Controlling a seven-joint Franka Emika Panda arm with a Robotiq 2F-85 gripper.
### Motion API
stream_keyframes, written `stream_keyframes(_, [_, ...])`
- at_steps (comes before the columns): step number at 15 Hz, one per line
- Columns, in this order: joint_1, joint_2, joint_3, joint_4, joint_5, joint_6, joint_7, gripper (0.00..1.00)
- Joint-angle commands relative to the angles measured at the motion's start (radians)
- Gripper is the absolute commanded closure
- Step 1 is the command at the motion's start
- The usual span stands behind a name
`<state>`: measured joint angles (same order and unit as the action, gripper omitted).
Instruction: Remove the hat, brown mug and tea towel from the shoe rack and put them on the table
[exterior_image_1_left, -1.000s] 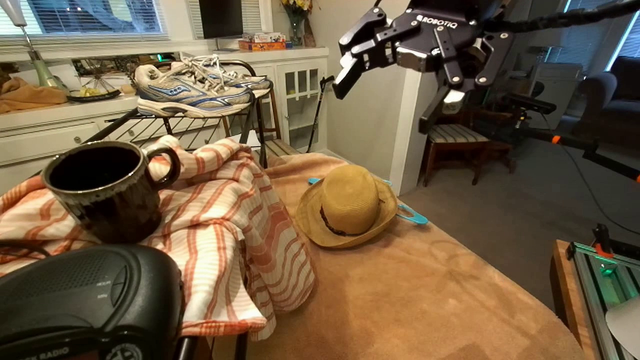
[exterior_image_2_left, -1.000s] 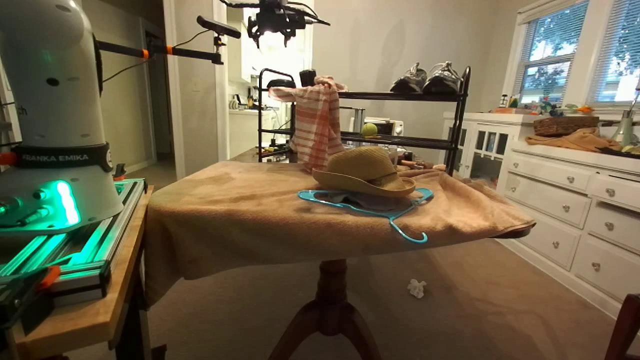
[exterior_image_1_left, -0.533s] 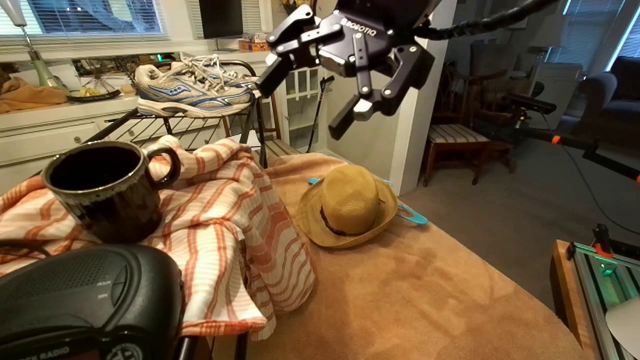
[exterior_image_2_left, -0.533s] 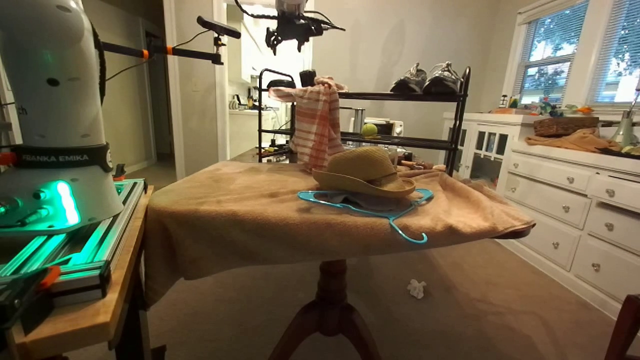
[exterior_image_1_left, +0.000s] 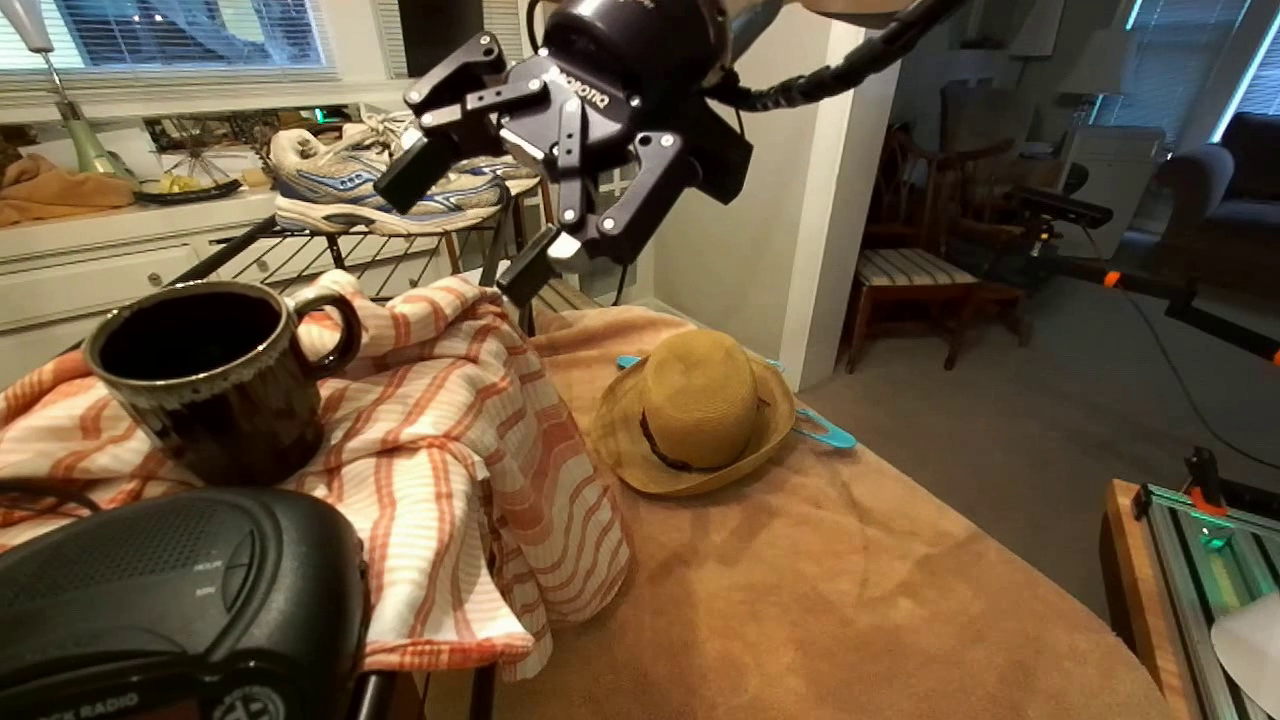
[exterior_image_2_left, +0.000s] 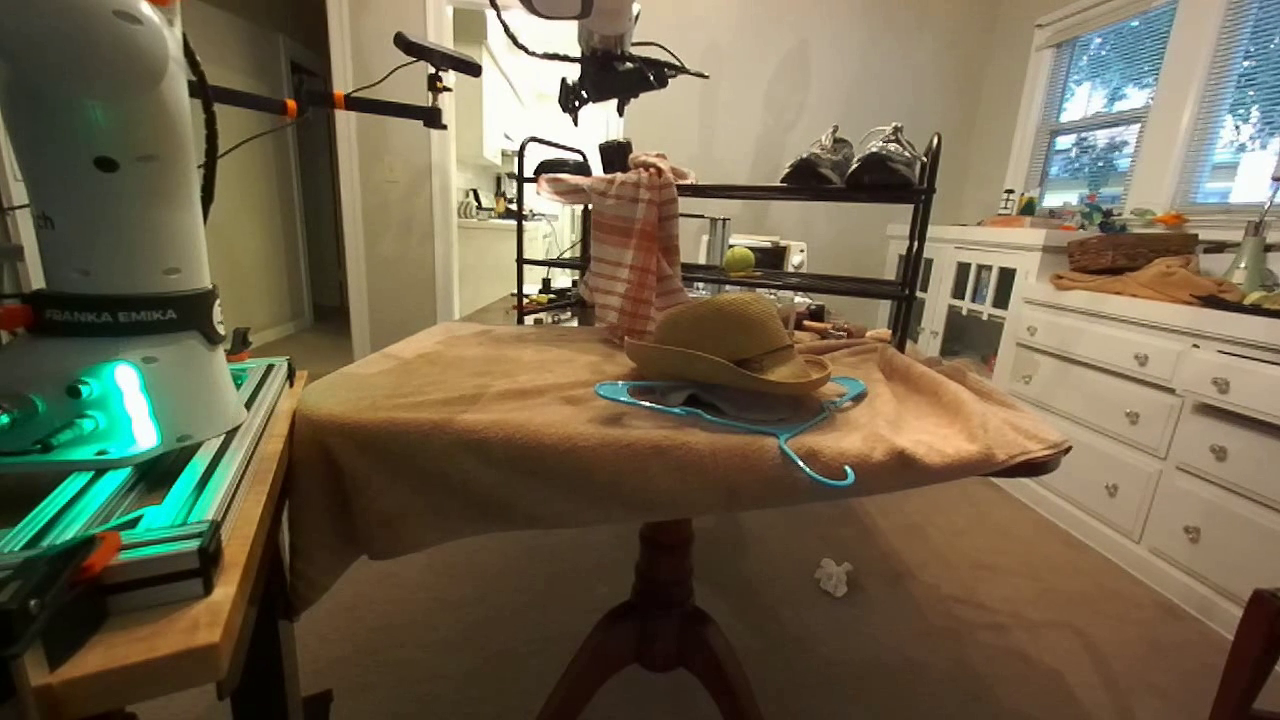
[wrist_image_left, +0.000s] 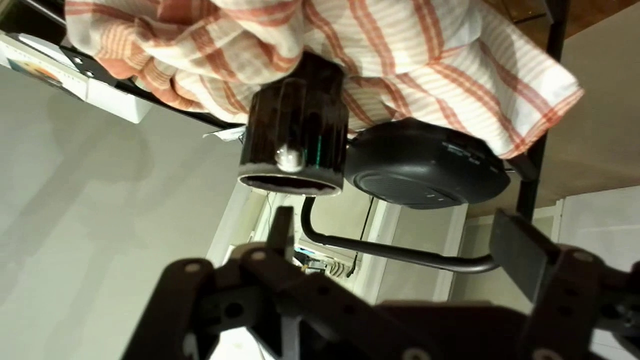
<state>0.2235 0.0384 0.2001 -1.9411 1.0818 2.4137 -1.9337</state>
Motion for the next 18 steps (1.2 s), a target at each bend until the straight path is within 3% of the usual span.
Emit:
stream_keyframes(1, [0.003, 0.084, 0.017, 0.080, -0.013, 0.046, -0.018, 0.00])
stream_keyframes(7, [-0.003, 0.167, 0.029, 0.160, -0.033, 0.032, -0.026, 0.00])
stream_keyframes(10, [-0.008, 0.193, 0.030, 0.187, -0.033, 0.024, -0.041, 0.05])
stream_keyframes(16, [-0.012, 0.230, 0.035, 0.232, -0.034, 0.007, -0.061, 0.30])
stream_keyframes(18, [-0.013, 0.238, 0.037, 0.242, -0.037, -0.001, -0.070, 0.29])
